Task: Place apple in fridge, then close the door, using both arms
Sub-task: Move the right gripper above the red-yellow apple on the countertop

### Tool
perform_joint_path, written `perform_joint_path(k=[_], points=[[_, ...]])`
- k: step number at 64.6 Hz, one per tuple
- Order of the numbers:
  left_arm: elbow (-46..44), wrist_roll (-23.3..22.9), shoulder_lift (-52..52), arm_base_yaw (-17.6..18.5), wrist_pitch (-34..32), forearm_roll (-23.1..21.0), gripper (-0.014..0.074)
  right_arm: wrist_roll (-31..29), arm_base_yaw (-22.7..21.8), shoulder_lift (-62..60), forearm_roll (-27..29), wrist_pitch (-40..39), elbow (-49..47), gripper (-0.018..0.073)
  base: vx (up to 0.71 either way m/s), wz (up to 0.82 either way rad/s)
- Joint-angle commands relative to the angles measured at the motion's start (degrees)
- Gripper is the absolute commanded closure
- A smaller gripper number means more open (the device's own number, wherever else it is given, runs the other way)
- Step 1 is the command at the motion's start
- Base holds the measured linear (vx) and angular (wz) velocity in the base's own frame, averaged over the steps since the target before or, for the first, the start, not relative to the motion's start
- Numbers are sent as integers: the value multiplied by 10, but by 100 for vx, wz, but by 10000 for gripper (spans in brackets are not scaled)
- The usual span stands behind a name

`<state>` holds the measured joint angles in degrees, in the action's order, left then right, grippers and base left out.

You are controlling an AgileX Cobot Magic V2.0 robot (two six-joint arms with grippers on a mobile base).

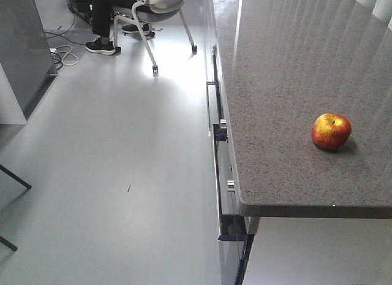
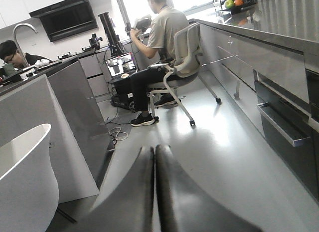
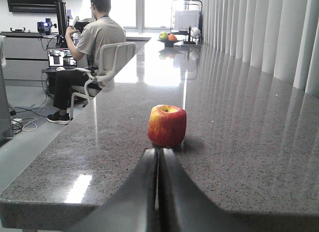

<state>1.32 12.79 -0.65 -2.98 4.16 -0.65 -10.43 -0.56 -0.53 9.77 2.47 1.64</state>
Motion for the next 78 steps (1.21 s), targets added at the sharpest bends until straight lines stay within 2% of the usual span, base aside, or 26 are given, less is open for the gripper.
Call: perform_joint_path(k=[1, 56, 63, 68, 78], points=[[-9, -2, -3, 2, -42, -2, 603, -4, 0, -8, -2, -42, -2, 562, 0, 0], [-9, -2, -3, 2, -42, -2, 603, -4, 0, -8, -2, -45, -2, 562, 0, 0], [-9, -2, -3, 2, -42, -2, 603, 0, 0, -8, 1, -67, -2, 562, 0, 0], [-9, -2, -3, 2, -42, -2, 603, 30, 0, -8, 33, -75, -2, 562, 0, 0], [-9, -2, -3, 2, -42, -2, 603, 159, 0, -8, 151, -87, -18, 562, 0, 0]])
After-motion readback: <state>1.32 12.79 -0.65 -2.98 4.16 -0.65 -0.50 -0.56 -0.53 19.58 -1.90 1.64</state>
